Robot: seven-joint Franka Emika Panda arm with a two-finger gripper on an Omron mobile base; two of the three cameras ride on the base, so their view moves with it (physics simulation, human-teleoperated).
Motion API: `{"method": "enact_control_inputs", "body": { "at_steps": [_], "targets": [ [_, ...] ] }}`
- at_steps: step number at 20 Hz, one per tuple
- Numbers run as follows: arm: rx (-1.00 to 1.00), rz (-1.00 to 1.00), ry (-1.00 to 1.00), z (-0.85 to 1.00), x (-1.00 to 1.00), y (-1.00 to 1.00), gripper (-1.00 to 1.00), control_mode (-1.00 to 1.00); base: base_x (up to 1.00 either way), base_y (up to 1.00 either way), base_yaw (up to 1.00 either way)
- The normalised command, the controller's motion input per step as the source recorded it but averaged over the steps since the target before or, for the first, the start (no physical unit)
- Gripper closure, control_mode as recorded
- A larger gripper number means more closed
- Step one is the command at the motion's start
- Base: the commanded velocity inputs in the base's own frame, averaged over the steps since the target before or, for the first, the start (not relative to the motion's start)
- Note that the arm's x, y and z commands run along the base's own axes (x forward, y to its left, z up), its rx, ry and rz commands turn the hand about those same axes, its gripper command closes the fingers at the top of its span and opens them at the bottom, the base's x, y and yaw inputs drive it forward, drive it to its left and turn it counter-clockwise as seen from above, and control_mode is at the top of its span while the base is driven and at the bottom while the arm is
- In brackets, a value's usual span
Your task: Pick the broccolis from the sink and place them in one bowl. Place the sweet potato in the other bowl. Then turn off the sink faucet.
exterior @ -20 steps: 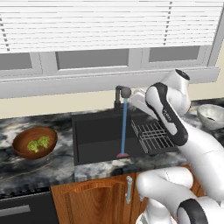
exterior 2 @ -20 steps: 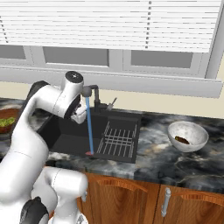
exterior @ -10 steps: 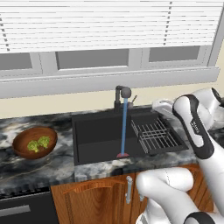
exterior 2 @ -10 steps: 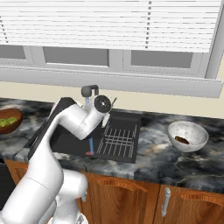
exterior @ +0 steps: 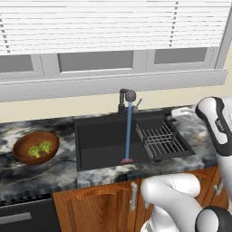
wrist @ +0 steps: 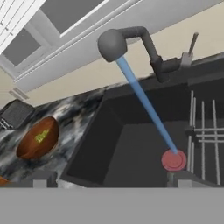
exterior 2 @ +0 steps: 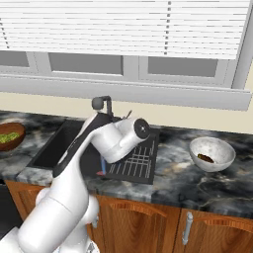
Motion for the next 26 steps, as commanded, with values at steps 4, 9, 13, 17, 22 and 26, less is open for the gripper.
{"method": "enact_control_inputs", "body": {
  "at_steps": [4, 9, 13, 17, 22, 26],
  "targets": [
    [-0.05, 0.22, -0.04, 0.00, 0.42, -0.13, -1.00, -1.00, 0.00, 0.00, 0.00],
    [-0.01, 0.24, -0.17, 0.00, 0.48, -0.13, -1.00, -1.00, 0.00, 0.00, 0.00],
    [-0.06, 0.19, -0.25, 0.00, 0.22, -0.10, -1.00, -1.00, 0.00, 0.00, 0.00],
    [-0.09, 0.15, -0.24, 0.00, 0.11, 0.00, -1.00, -1.00, 0.00, 0.00, 0.00],
    [-0.13, 0.10, -0.17, 0.00, 0.05, 0.00, -1.00, -1.00, 0.00, 0.00, 0.00],
    [-0.11, 0.07, -0.16, -0.02, 0.08, 0.00, -1.00, -1.00, 0.00, 0.00, 0.00]
  ]
}}
